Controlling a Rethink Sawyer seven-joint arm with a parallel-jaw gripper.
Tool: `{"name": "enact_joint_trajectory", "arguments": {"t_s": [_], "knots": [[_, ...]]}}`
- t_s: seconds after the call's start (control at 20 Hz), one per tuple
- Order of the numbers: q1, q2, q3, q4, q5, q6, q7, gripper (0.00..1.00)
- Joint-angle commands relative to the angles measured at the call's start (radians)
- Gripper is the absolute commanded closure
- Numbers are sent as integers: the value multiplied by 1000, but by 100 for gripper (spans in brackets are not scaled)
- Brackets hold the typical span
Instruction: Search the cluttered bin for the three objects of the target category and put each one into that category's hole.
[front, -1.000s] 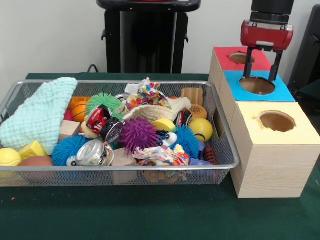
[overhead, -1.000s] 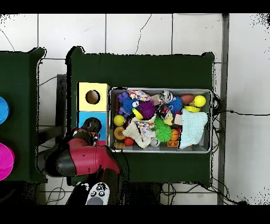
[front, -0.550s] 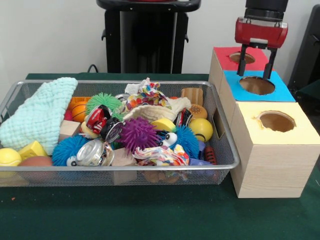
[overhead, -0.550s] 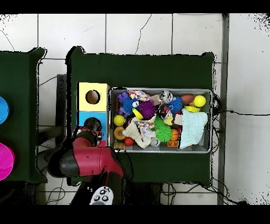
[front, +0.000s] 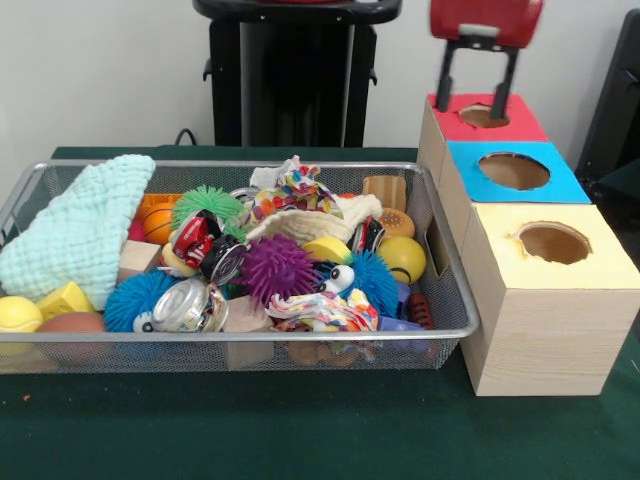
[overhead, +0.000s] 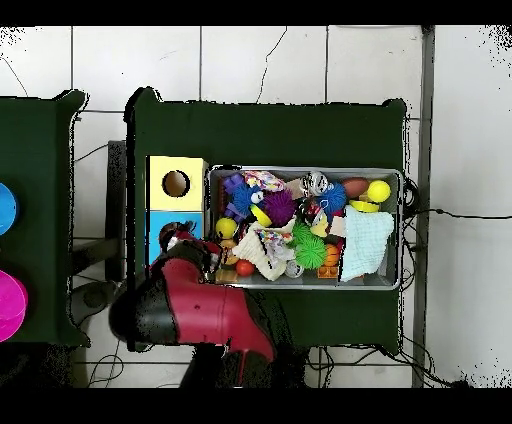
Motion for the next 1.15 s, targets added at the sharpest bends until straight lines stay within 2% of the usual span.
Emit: {"name": "enact_joint_trajectory", "arguments": {"t_s": [0.05, 0.2, 0.4, 0.6, 0.75, 0.95, 1.15], "knots": [[-187, 48, 111, 106, -108, -22, 10, 0], [-212, 108, 83, 120, -120, -86, 70, 0], [-173, 236, -29, 97, -128, -244, 147, 0], [-207, 336, -36, 104, -118, -387, 183, 0], [-252, 379, -17, 106, -120, -448, 183, 0], [-229, 397, -49, 111, -84, -496, 167, 0], [-243, 421, -50, 113, -82, -544, 161, 0]]}}
